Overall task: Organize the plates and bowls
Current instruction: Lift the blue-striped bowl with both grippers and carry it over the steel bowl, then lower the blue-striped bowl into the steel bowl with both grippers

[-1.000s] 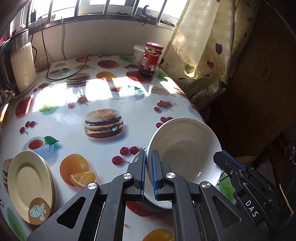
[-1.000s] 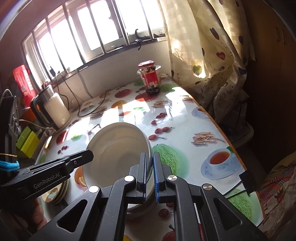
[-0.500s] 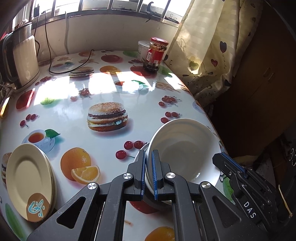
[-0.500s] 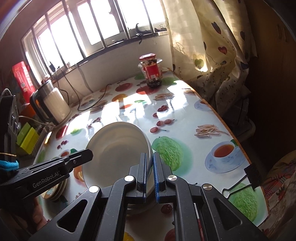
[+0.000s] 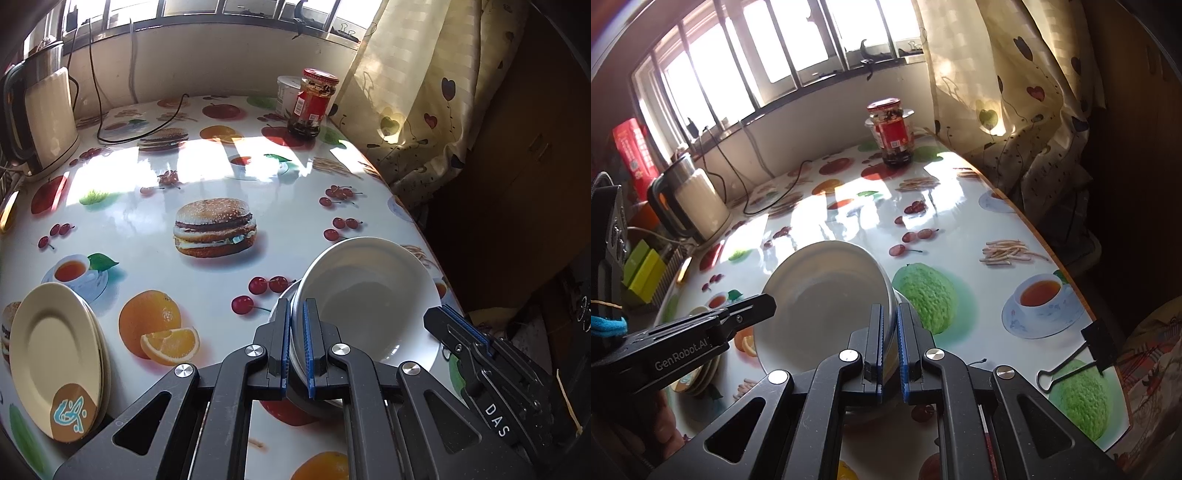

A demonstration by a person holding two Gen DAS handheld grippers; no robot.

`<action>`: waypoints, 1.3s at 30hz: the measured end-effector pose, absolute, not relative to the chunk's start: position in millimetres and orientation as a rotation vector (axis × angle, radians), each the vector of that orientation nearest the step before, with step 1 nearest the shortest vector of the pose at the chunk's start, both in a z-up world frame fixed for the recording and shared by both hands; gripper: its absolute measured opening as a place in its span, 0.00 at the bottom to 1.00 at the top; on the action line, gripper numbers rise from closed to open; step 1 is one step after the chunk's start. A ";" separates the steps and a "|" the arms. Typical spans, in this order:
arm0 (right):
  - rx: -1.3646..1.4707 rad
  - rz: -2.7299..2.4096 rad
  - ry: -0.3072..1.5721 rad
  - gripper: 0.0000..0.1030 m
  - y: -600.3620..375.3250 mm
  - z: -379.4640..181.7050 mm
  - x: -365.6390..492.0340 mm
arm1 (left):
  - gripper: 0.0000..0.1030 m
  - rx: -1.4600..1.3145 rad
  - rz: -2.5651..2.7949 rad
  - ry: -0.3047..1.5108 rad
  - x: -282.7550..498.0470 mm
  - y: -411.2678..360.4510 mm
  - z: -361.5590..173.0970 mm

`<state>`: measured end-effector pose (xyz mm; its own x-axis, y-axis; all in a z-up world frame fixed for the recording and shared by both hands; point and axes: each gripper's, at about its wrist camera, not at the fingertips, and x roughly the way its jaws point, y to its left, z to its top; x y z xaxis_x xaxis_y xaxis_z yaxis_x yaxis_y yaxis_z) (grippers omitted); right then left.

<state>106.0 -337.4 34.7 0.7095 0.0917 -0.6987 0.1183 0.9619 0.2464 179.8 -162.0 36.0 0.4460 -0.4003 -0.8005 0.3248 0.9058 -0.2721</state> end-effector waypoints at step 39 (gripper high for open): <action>0.302 -0.006 0.770 0.28 -339.0 34.0 103.3 | 0.15 -0.057 -0.450 0.997 177.1 -161.9 37.7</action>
<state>103.3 -339.0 34.0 0.7198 0.1046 -0.6863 0.1152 0.9569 0.2667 177.1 -161.9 37.7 0.4591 -0.3907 -0.7979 0.3392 0.9071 -0.2490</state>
